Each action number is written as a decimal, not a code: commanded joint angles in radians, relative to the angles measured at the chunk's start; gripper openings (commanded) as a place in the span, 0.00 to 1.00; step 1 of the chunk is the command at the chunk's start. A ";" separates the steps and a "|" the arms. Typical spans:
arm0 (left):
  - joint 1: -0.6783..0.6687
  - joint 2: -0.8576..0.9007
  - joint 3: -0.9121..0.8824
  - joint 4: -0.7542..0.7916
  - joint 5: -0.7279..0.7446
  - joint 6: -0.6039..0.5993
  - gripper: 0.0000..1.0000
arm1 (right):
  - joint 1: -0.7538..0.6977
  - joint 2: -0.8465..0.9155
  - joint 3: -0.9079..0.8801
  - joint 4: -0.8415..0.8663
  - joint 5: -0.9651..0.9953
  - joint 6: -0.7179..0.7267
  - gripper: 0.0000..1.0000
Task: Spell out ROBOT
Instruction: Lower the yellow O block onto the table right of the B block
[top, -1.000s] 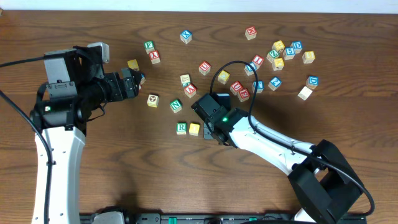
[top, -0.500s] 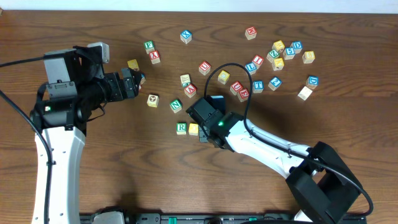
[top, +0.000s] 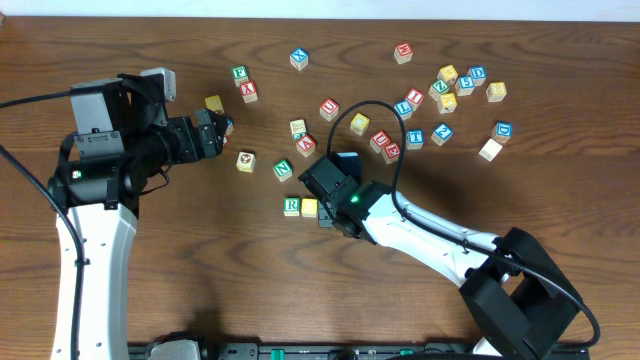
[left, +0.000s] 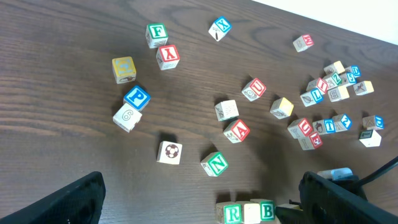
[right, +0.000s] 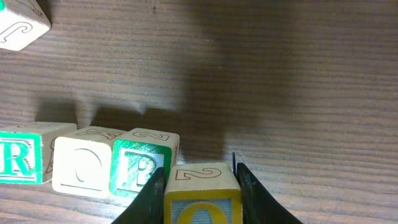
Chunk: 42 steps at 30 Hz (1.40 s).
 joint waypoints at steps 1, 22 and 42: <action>0.003 0.000 0.024 0.000 0.013 0.009 0.98 | 0.005 0.010 -0.007 0.011 0.013 0.005 0.11; 0.003 0.000 0.024 0.000 0.013 0.009 0.98 | 0.005 0.010 -0.007 0.031 0.006 -0.037 0.12; 0.003 0.000 0.024 0.001 0.013 0.009 0.98 | 0.003 0.010 -0.007 0.032 0.007 -0.051 0.10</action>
